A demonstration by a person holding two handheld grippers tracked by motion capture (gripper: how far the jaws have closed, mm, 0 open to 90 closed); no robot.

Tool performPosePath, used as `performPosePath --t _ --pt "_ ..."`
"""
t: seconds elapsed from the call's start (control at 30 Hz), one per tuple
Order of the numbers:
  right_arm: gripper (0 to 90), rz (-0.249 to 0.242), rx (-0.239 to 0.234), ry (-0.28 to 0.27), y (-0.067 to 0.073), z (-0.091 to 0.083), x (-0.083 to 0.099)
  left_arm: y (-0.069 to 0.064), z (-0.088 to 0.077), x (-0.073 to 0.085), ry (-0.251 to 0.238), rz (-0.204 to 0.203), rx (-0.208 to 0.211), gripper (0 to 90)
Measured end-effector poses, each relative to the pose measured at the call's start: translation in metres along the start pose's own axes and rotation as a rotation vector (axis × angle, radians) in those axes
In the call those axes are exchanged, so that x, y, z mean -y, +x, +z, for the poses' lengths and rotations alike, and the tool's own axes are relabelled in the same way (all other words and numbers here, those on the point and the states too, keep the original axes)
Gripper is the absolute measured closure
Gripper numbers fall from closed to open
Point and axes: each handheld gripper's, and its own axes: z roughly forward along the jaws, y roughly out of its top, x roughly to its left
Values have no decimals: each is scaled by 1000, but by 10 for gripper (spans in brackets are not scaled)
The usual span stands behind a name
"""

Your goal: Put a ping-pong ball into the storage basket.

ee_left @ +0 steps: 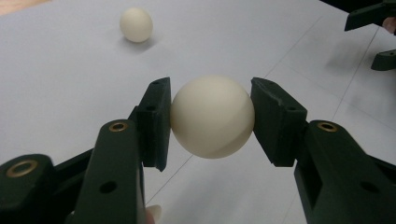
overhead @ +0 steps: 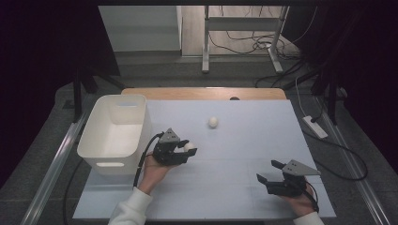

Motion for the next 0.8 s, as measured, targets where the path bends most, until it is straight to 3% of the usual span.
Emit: performPosePath --t 0.2,0.8 --pt "185 -3 -5 8 1 3 -1 0 -8 -3 -43 -13 29 504" --pt "186 -5 4 10 0 1 0 -8 -31 -12 -133 11 31 503"
